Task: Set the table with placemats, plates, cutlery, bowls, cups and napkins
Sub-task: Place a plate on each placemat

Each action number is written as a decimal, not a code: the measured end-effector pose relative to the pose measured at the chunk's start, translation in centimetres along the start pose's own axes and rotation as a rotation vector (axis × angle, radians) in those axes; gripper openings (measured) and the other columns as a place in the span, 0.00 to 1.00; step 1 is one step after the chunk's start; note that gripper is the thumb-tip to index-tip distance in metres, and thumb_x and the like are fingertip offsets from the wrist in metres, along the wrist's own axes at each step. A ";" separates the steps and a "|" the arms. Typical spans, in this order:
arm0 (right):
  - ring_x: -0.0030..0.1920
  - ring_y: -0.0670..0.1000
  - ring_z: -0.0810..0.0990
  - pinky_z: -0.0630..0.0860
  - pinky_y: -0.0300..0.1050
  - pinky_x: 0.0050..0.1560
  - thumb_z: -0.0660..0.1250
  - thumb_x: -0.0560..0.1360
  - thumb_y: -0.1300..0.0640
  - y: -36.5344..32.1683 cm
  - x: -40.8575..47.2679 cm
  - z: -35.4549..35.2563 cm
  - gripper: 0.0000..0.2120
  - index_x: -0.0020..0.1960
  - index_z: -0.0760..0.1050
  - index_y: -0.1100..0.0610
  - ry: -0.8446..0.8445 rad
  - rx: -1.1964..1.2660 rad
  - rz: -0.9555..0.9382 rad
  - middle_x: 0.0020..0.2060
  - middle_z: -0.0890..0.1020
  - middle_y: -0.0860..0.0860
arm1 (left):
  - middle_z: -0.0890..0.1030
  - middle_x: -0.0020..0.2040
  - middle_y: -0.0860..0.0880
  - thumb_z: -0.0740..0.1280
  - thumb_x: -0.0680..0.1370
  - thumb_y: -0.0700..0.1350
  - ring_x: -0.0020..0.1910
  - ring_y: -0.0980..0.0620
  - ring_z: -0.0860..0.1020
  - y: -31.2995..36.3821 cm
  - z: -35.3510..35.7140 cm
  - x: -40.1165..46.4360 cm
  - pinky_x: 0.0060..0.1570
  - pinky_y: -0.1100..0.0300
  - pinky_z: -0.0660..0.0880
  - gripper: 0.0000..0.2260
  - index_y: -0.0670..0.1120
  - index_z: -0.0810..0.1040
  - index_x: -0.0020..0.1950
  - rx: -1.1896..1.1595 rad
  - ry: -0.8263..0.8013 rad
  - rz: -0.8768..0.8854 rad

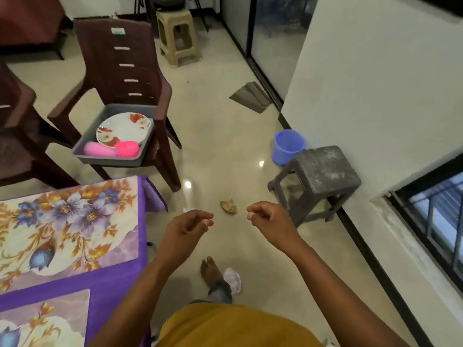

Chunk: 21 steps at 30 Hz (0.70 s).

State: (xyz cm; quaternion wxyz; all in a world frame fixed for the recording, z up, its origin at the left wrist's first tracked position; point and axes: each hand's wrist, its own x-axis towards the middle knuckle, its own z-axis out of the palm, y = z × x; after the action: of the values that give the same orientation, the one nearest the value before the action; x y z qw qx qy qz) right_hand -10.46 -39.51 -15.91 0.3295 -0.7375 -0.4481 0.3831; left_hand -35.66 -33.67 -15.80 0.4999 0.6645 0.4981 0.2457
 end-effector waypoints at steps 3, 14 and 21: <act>0.45 0.42 0.85 0.82 0.45 0.54 0.72 0.77 0.52 -2.6 5.4 1.6 0.04 0.51 0.85 0.46 -0.039 -0.013 -0.012 0.43 0.86 0.41 | 0.86 0.52 0.59 0.68 0.83 0.45 0.53 0.57 0.85 -0.5 -2.8 4.1 0.54 0.54 0.82 0.08 0.54 0.84 0.60 -0.004 0.008 0.006; 0.49 0.41 0.84 0.79 0.39 0.54 0.71 0.79 0.53 -11.3 22.0 7.0 0.08 0.57 0.84 0.48 -0.259 -0.075 -0.077 0.49 0.86 0.41 | 0.87 0.51 0.60 0.67 0.84 0.45 0.53 0.57 0.85 -1.7 -11.2 15.2 0.55 0.54 0.82 0.09 0.54 0.85 0.60 -0.096 0.205 -0.145; 0.49 0.43 0.84 0.82 0.43 0.56 0.71 0.80 0.52 -15.7 34.2 11.7 0.08 0.57 0.84 0.48 -0.396 -0.092 -0.145 0.49 0.85 0.41 | 0.87 0.50 0.56 0.67 0.84 0.42 0.52 0.53 0.85 -3.7 -15.8 22.8 0.46 0.44 0.85 0.09 0.53 0.85 0.56 -0.179 0.344 -0.269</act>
State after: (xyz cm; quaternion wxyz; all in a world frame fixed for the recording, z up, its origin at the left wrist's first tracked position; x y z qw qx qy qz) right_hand -16.54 -0.66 -17.87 0.2280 -0.6280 -0.5729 0.4748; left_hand -41.47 -6.34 -17.07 0.4929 0.4935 0.6362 0.3297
